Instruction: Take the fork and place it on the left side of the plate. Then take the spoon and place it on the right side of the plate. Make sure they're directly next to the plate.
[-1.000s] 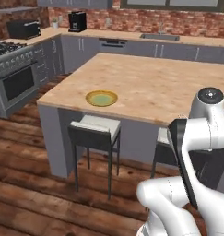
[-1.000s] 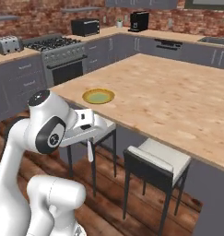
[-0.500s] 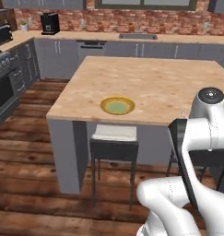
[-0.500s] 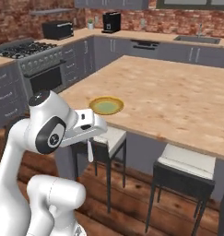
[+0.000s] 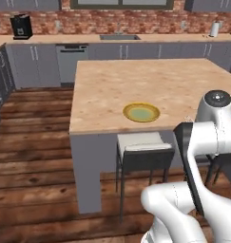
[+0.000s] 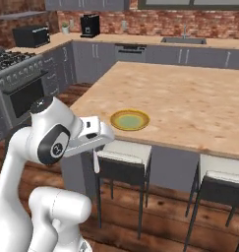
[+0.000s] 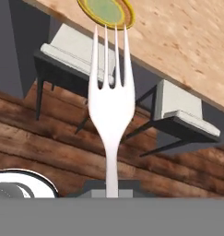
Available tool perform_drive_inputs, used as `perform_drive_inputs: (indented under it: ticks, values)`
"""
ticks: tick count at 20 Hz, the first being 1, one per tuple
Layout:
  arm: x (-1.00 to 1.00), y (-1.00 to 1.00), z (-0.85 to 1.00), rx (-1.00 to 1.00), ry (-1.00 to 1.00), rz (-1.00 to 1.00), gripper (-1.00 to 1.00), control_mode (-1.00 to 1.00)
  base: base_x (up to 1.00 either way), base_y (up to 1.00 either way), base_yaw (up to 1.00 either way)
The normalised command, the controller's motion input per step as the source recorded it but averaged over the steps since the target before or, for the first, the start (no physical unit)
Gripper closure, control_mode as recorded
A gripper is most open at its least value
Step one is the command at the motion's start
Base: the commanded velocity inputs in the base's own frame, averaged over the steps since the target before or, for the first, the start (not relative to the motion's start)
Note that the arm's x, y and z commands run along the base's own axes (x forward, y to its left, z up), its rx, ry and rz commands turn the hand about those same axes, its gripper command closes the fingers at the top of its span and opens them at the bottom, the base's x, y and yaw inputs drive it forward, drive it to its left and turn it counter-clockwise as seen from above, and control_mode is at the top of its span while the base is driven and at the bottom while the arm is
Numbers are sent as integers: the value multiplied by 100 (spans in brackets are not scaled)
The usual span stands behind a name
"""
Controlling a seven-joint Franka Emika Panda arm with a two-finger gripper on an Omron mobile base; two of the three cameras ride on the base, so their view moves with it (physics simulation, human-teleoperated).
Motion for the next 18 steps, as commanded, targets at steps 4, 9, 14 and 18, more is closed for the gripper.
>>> perform_drive_inputs:
  ticks: [4, 9, 14, 18]
  values:
    - [0, 0, 0, 0, 0, 0, 100, 100, 57, 89, -37]
    - [0, 0, 0, 0, 0, 0, 100, 100, 58, 78, -32]
    - [0, 0, 0, 0, 0, 0, 100, 100, 69, 44, -24]
    - [10, 9, -1, 1, 3, -3, 100, -100, 44, 35, -15]
